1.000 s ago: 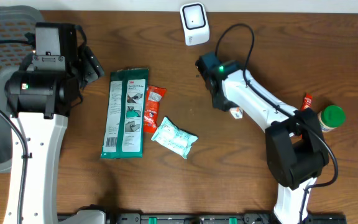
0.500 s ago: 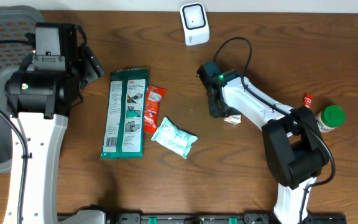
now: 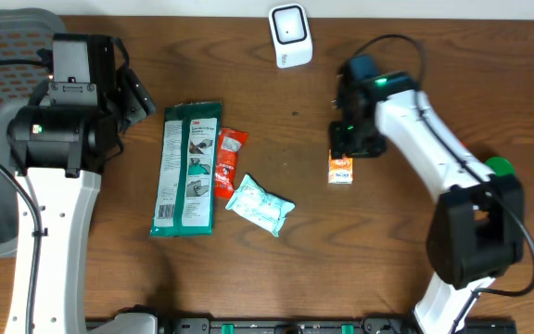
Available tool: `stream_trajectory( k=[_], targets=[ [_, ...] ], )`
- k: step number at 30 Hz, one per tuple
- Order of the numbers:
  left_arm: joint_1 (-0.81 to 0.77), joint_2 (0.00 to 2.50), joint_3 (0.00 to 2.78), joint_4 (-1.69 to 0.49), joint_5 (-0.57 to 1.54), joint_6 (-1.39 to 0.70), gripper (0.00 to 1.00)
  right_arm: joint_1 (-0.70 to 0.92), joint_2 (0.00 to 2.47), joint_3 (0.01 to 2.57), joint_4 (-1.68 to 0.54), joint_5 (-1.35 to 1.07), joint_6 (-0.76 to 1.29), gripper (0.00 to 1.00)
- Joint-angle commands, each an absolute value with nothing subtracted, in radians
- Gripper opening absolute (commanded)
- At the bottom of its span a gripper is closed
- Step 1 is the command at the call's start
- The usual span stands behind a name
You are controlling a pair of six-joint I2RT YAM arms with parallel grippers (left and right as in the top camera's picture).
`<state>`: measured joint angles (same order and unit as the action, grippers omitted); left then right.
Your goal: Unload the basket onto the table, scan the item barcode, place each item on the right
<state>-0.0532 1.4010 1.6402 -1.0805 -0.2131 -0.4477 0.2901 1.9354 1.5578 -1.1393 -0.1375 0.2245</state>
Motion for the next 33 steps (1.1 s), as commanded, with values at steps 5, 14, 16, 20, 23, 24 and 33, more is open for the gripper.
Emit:
stream_trajectory(
  k=[5,14,16,20,23,24,33],
  targets=[
    [-0.049,1.404,1.656,-1.083,-0.226,-0.446,0.87,0.124,1.916,1.497,-1.091,-0.353,0.159,0.47],
    [-0.049,1.404,1.656,-1.083,-0.226,-0.446,0.87,0.101,1.916,1.246,-0.796,-0.507,0.16,0.43],
    [-0.049,1.404,1.656,-1.083,-0.226,-0.446,0.87,0.104,1.916,1.213,-0.769,-0.507,0.16,0.41],
    [-0.049,1.404,1.656,-1.083,-0.226,-0.446,0.87,0.104,1.916,1.177,-0.743,-0.506,0.16,0.4],
    [-0.049,1.404,1.656,-1.083,-0.226,-0.446,0.87,0.104,1.916,1.171,-0.736,-0.502,0.16,0.38],
    [-0.049,1.404,1.656,-1.083,-0.226,-0.445,0.87,0.104,1.916,1.169,-0.732,-0.497,0.159,0.38],
    [-0.049,1.404,1.656,-1.083,-0.226,-0.446,0.87,0.104,1.916,1.163,-0.669,-0.45,0.164,0.38]
  ],
)
